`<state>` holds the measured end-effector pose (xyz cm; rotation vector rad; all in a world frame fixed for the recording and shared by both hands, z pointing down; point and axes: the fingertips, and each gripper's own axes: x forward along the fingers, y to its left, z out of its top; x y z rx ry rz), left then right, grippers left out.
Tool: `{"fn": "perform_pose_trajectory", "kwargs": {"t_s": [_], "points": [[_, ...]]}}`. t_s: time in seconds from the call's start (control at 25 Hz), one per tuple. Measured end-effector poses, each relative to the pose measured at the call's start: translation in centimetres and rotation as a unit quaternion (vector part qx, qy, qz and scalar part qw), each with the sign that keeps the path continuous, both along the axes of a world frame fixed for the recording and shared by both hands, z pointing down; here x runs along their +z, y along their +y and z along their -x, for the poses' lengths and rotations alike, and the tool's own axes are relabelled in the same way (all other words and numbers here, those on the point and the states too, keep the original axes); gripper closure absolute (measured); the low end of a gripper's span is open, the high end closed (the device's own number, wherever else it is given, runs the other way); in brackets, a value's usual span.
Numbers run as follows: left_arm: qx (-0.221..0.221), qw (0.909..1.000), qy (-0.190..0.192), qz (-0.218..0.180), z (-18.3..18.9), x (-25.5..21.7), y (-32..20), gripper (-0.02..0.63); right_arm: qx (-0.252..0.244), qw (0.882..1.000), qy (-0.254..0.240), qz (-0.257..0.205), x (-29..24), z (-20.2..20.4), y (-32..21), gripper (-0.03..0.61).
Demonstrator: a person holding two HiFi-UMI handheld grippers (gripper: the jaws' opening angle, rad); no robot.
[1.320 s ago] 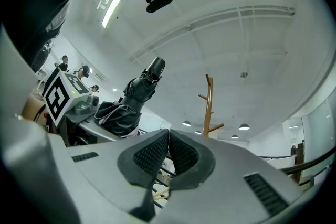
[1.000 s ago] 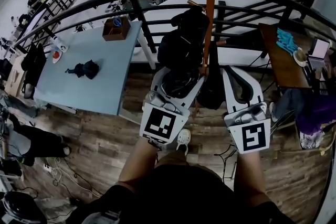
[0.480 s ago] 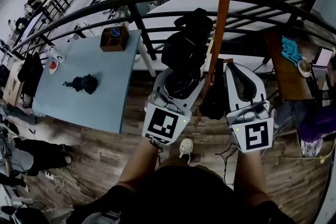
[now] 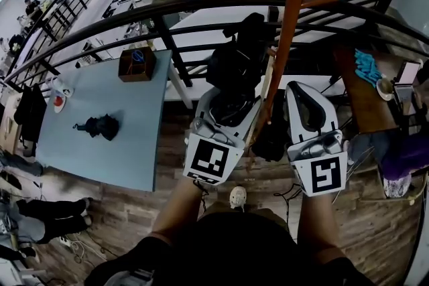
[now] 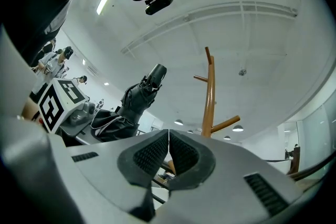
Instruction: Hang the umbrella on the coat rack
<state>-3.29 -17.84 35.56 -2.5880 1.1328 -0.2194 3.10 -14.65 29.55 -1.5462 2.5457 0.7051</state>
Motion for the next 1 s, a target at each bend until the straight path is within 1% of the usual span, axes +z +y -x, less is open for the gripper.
{"fn": "perform_pose_trajectory", "kwargs": {"t_s": [0.28,0.48,0.64,0.8,1.0], "points": [[0.011,0.9999,0.008,0.002,0.2,0.5,-1.9,0.388,0.018,1.000,-0.004,-0.004,0.3,-0.2,-1.4,0.548],[0.023,0.9997,0.011,0.002,-0.2,0.3,-2.1,0.387,0.019,1.000,-0.002,-0.002,0.6,-0.1,-1.7,0.548],[0.028,0.9994,0.019,0.008,-0.8,0.3,-2.6,0.387,0.022,1.000,-0.003,-0.008,0.4,-0.7,-2.6,0.548],[0.018,0.9996,0.019,0.010,-2.0,-0.8,-4.7,0.387,-0.002,1.000,-0.015,-0.010,-1.5,-1.9,-4.7,0.549],[-0.002,0.9998,0.018,0.006,-3.2,-2.2,-6.4,0.387,-0.024,1.000,-0.013,-0.008,-3.2,-3.1,-6.6,0.549]]}}
